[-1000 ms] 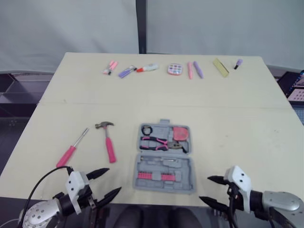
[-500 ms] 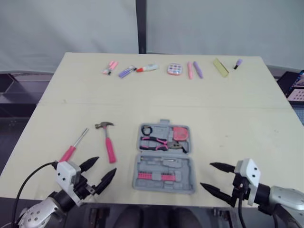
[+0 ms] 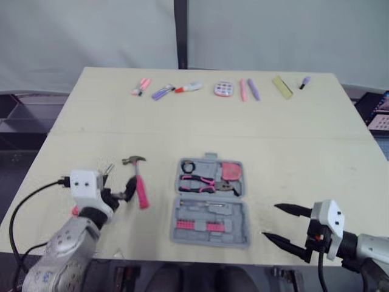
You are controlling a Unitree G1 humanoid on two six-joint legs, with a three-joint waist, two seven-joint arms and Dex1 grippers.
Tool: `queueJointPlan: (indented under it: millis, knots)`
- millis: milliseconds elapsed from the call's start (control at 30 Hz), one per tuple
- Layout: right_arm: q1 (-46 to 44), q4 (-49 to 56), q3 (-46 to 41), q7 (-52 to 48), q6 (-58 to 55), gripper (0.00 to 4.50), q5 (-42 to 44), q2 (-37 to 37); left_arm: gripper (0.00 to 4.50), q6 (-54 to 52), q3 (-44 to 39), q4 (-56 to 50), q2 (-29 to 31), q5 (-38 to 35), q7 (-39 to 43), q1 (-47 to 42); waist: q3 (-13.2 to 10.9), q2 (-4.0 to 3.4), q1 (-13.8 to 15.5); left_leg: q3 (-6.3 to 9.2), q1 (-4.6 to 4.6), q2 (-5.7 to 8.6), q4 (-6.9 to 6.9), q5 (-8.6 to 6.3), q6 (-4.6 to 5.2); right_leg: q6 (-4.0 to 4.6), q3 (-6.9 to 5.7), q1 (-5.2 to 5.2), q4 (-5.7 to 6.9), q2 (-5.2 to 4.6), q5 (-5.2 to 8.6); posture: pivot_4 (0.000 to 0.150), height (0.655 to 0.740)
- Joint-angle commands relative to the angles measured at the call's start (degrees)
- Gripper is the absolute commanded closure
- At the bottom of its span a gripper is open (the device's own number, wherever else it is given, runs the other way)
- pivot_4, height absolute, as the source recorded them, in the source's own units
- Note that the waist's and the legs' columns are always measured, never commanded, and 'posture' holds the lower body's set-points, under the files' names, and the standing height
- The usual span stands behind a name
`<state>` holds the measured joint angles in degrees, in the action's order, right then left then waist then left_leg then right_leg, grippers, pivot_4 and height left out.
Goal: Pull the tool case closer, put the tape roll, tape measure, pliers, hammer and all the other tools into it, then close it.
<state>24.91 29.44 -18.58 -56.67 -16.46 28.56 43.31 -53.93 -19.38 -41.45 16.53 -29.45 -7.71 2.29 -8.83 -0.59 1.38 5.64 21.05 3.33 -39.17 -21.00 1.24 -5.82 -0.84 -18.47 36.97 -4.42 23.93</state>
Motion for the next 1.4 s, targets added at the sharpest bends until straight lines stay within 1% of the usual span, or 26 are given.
queueJointPlan:
  millis: [33, 133, 267, 367, 533, 667, 1000, 1400]
  knots:
    - [-0.09, 1.03, -1.46, -0.28, 0.3, 0.06, 0.71, 0.44, 0.0, -7.31, 0.67, 1.64, -0.1, 2.23, -4.66, -5.84, 0.02, 0.03, -0.01, 0.0, 0.0, 0.0, 0.0, 0.0, 0.0, 0.0, 0.0, 0.0, 0.01, 0.0, 0.0, 0.15, 0.7134]
    - [0.19, 1.49, -1.58, 0.38, 0.11, 0.06, 0.62, 0.21, 0.0, -10.83, 2.16, 3.95, -1.33, 4.3, -6.61, -10.44, 0.02, 0.04, 0.02, 0.0, -0.01, 0.01, 0.0, 0.0, 0.0, 0.0, 0.01, -0.03, 0.11, -0.01, 0.0, 0.15, 0.7134]
    - [0.52, 2.2, -1.43, 1.25, -0.04, 0.06, 0.42, -0.2, 0.0, -13.32, 4.14, 6.86, -2.53, 7.39, -7.8, -13.79, 0.02, 0.06, 0.07, 0.0, 0.0, 0.02, -0.02, 0.0, 0.0, 0.0, 0.01, -0.05, 0.12, -0.01, 0.0, 0.15, 0.7134]
    - [0.52, 2.72, -1.04, 2.38, -0.15, 0.06, 0.08, -0.61, 0.0, -12.22, 5.89, 12.63, -4.01, 10.45, -8.69, -16.63, 0.02, 0.06, 0.09, 0.0, 0.01, 0.03, -0.02, 0.0, 0.0, 0.0, 0.01, -0.07, 0.14, -0.01, 0.0, 0.15, 0.7134]
    - [0.36, 3.26, -0.77, 3.19, -0.45, 0.06, 0.03, -0.83, 0.0, -9.9, 8.14, 19.31, -5.13, 14.01, -7.89, -19.85, 0.02, 0.07, 0.09, 0.0, 0.02, 0.04, -0.03, 0.0, 0.0, -0.01, -0.02, -0.1, 0.15, -0.02, 0.0, 0.15, 0.7134]
    - [0.38, 3.24, -1.05, 3.52, -0.44, 0.06, -0.17, -0.84, 0.0, -7.62, 8.24, 24.16, -6.71, 16.05, -7.79, -21.54, 0.03, 0.09, 0.12, 0.0, 0.01, 0.07, -0.04, 0.0, 0.0, -0.01, -0.03, -0.11, 0.22, -0.03, -0.01, 0.15, 0.7134]
    - [1.65, 4.35, -1.87, 4.14, -0.77, 0.06, -0.16, -0.81, 0.0, -1.56, 8.17, 34.03, -7.78, 19.31, -6.26, -24.1, 0.03, 0.11, 0.12, 0.01, 0.0, 0.09, -0.06, 0.0, 0.0, -0.02, -0.07, -0.22, 0.48, -0.06, -0.01, 0.15, 0.7134]
    - [2.11, 4.69, -2.44, 4.68, -0.94, 0.06, -0.37, -0.62, 0.0, 2.06, 8.17, 39.85, -8.04, 20.8, -4.53, -26.97, 0.04, 0.12, 0.12, 0.02, 0.0, 0.12, -0.07, 0.0, 0.0, -0.02, -0.13, -0.25, 0.56, -0.1, -0.01, 0.15, 0.7134]
